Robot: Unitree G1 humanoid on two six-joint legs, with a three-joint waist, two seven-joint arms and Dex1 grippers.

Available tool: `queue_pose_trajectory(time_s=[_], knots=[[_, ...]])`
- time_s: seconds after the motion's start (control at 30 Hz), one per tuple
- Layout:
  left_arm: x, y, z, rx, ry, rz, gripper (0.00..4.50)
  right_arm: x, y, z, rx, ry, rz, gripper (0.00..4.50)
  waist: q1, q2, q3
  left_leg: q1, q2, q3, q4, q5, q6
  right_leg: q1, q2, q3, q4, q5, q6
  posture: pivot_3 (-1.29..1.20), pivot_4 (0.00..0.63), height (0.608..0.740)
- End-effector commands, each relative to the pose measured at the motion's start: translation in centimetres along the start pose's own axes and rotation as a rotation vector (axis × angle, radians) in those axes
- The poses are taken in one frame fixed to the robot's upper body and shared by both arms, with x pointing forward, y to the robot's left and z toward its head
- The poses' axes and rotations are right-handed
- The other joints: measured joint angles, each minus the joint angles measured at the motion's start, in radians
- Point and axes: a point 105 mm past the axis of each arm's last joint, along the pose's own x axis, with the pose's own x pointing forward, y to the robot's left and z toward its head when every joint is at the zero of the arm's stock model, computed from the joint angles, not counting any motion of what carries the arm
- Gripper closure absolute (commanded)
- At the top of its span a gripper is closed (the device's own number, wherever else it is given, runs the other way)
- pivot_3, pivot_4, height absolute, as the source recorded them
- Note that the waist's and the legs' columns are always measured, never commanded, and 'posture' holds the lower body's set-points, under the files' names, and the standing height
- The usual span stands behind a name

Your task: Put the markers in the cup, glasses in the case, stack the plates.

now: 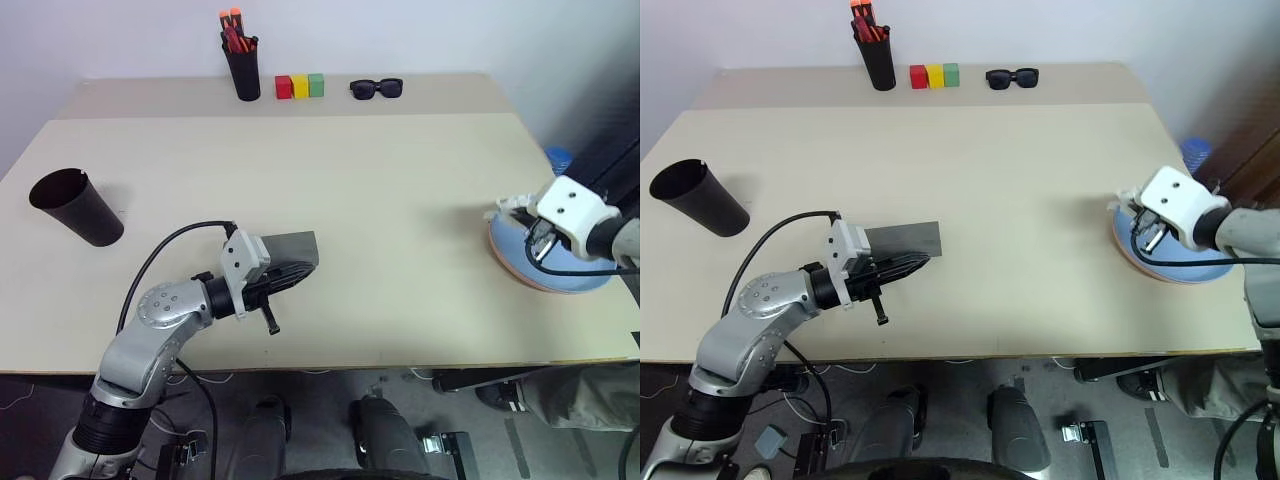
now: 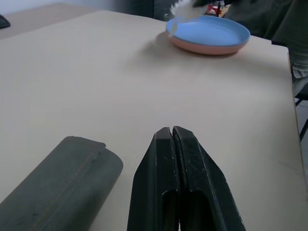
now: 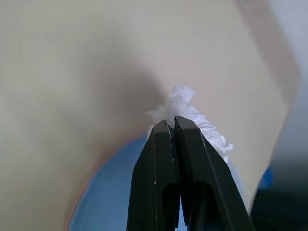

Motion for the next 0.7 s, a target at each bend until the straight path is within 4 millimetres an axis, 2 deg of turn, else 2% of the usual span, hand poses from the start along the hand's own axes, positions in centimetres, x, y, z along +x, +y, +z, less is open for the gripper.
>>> queue_pose_trajectory(time_s=[0.03, 0.17, 0.33, 0.4, 0.53, 0.7], knots=[[0.3, -0.3, 1.2, 0.022, -0.039, -0.019, 4.5, -0.5, -1.0, -0.4, -0.009, 0.011, -0.038, 3.58, -0.003, 0.001, 0.0, 0.0, 0.0, 0.0, 0.0, 0.0, 0.0, 0.0, 0.0, 0.0, 0.0, 0.0, 0.0, 0.0, 0.15, 0.74], [-0.4, 1.0, 0.6, 0.029, -0.019, 0.068, 4.5, 0.1, -1.1, 1.1, -0.022, -0.056, -0.077, 1.63, -0.013, 0.002, -0.001, 0.001, 0.0, 0.0, 0.0, 0.0, 0.0, 0.0, 0.001, 0.0, 0.001, 0.0, 0.0, 0.0, 0.15, 0.74], [-4.3, 6.1, -0.4, 0.068, 0.012, 0.442, 4.5, 1.3, -0.5, 4.9, 0.056, -0.256, -0.074, 1.63, -0.013, 0.002, -0.001, 0.002, 0.001, 0.0, 0.0, 0.0, 0.0, 0.0, 0.001, 0.001, 0.001, 0.0, 0.0, 0.0, 0.15, 0.74], [-7.2, 8.2, -1.0, 0.058, 0.036, 0.616, 4.5, 1.8, 0.3, 6.9, 0.135, -0.368, -0.04, 1.63, -0.01, 0.002, -0.001, 0.002, 0.001, 0.0, 0.0, 0.0, 0.0, 0.0, 0.001, 0.001, 0.001, 0.0, 0.0, 0.0, 0.15, 0.74], [-10.9, 9.4, -2.2, 0.072, 0.102, 0.794, 4.5, 2.3, 0.9, 8.9, 0.239, -0.504, 0.008, 1.63, -0.006, 0.002, -0.001, 0.001, 0.0, 0.0, 0.0, 0.0, 0.0, 0.0, 0.0, 0.001, 0.001, 0.0, 0.0, 0.0, 0.15, 0.74], [-13.7, 9.7, -2.7, 0.069, 0.11, 0.94, 4.5, 3.2, 1.7, 8.4, 0.342, -0.519, 0.083, 1.63, 0.007, 0.002, -0.001, 0.0, 0.0, 0.0, 0.0, 0.0, 0.0, 0.0, 0.0, 0.0, 0.0, 0.0, 0.0, 0.0, 0.15, 0.74]])
